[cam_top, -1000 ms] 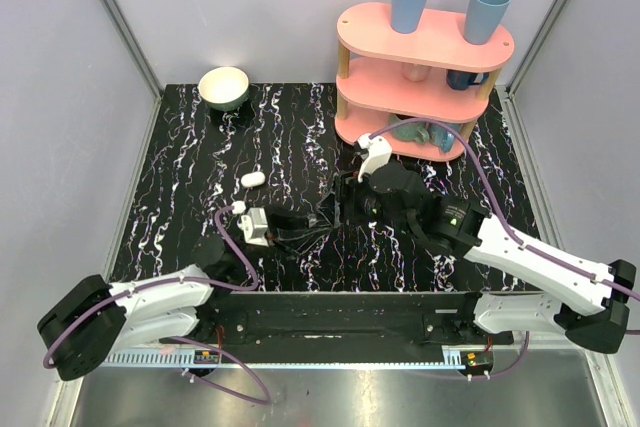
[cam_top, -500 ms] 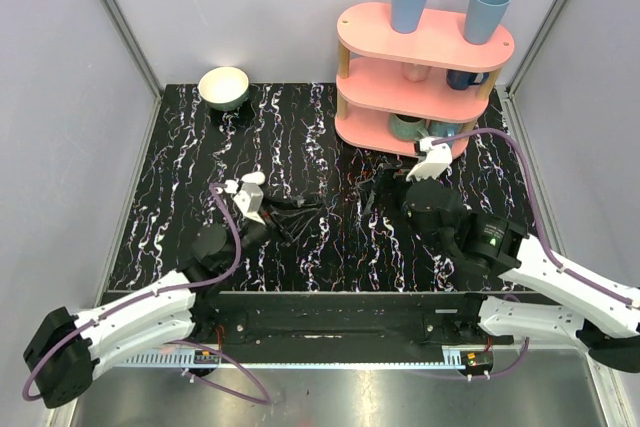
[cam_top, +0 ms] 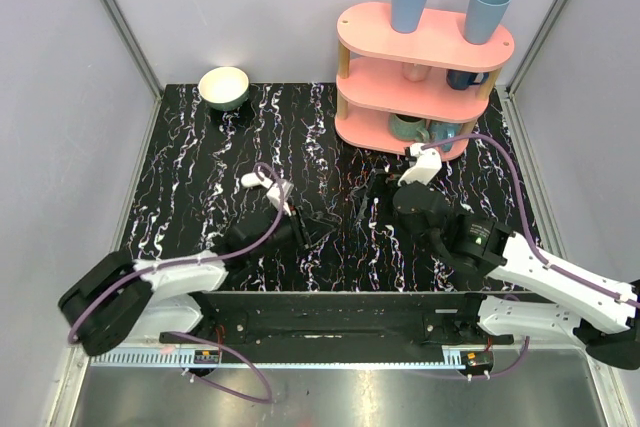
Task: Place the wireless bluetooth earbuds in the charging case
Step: Place the charging case with the earbuds at the center of the board.
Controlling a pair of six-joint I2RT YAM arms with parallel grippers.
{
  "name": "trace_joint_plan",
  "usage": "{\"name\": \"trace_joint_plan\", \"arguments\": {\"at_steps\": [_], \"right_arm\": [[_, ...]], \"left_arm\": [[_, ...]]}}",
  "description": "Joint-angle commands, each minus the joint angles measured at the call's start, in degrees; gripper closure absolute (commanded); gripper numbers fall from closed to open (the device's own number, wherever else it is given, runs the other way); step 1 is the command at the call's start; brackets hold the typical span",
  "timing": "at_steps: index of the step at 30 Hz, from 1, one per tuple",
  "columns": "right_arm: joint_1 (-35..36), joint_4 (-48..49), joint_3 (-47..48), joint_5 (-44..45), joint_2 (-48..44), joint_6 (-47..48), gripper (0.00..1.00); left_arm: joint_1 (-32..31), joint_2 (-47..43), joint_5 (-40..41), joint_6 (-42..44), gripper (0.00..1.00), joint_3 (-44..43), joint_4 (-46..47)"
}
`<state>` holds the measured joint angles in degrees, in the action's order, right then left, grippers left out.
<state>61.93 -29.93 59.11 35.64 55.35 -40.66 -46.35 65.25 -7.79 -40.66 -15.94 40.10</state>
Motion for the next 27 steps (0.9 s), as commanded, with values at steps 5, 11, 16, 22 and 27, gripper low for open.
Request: {"name": "trace_joint_plan", "arguments": {"at_steps": [5,11,16,22,27], "right_arm": [[0.2,1.5,-1.5,-1.3,-2.0,-2.7,0.11],[0.2,1.4,-1.5,-1.2,-2.5,-2.9,0.11],[0.2,-0.8,-1.1,-0.4,-2.5,-4.6,0.1],[0.2,-1.0,-1.7,0.0,-2.9,-3.7,0.1],[0.2,-1.1,-1.8,0.9,-2.9,-3.9,0.09]], "left_arm": [[0.4,14.9,-4.3,-10.6,1.0,-6.9,12.7],[0.8,24.6,-2.6,-17.1,1.0,-7.8,22.5],[0.9,31.9,-2.8,-22.9,1.0,-6.1,32.7],[0.8,33.2,0.0,-22.8,0.98,-4.4,31.2],[0.9,32.6,1.0,-21.4,0.98,-5.7,24.2]]}}
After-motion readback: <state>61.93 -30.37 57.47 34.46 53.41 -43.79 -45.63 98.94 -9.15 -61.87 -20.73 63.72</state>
